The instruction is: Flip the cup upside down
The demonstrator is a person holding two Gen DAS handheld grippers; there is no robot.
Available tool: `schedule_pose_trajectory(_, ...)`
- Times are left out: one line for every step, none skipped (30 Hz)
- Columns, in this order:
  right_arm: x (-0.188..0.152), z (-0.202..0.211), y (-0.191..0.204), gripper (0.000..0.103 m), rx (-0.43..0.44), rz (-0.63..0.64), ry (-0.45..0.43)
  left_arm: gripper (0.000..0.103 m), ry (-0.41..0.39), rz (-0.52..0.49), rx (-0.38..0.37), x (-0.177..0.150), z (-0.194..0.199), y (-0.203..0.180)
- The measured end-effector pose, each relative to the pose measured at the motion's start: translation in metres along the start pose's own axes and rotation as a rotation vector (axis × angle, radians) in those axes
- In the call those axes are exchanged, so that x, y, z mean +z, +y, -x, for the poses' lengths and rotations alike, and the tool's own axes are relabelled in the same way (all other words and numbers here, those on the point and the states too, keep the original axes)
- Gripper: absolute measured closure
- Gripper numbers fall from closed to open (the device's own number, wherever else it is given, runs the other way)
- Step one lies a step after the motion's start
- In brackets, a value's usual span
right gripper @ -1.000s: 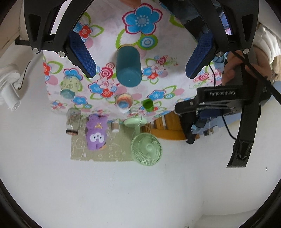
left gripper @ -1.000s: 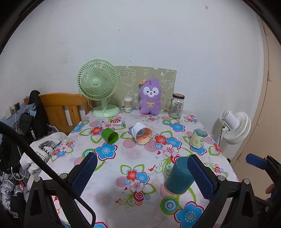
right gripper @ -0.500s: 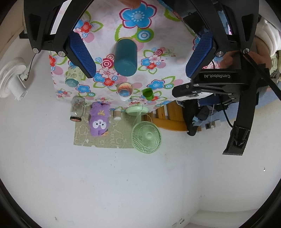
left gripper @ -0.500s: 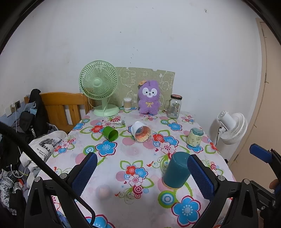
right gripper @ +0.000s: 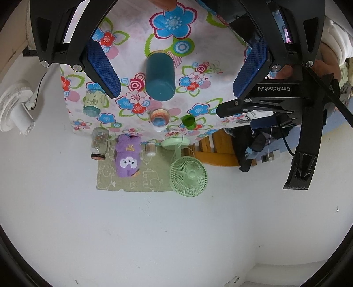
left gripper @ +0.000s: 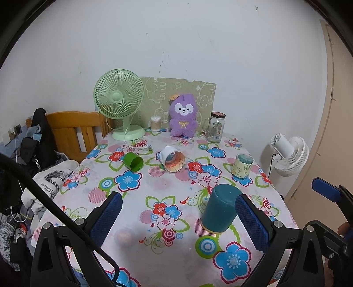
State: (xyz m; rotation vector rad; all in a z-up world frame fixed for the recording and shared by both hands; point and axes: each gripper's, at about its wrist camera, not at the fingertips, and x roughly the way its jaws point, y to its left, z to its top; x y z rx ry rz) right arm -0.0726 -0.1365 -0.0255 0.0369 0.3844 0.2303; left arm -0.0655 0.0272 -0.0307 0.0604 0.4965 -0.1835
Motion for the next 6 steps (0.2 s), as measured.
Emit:
schedule_pose_trajectory(0.0002,-0.0004,-0.0002,0.000,0.000,-0.002,0.000,0.000,-0.001,-0.002,-0.002,0.0001,-0.0001,-0.0001)
schedule_pose_trajectory(0.0003,-0.0005,-0.0003,0.000,0.000,-0.004,0.001,0.000,-0.002,-0.004,-0.001,-0.0001,-0.0001,-0.0003)
schedule_pose_trajectory(0.0003,-0.0009,-0.0004,0.000,0.001,-0.004,0.002,0.000,-0.003,-0.009,-0.001,-0.0002,-0.0003,-0.0010)
schedule_pose_trajectory(0.0008,-0.0013,-0.0001,0.000,0.001,-0.003,0.003,0.000,-0.004,-0.012,-0.001,-0.0004,-0.0005,-0.0015)
schedule_pose_trajectory(0.0012,-0.0016,0.0001,0.000,0.001,-0.003,0.003,0.000,-0.004,-0.014,-0.001,-0.0007,-0.0008,-0.0020)
schedule_pose_trajectory(0.0013,-0.0015,0.0000,0.000,0.001,-0.002,0.003,0.000,-0.003,-0.016,0.000,-0.0008,-0.0014,-0.0025)
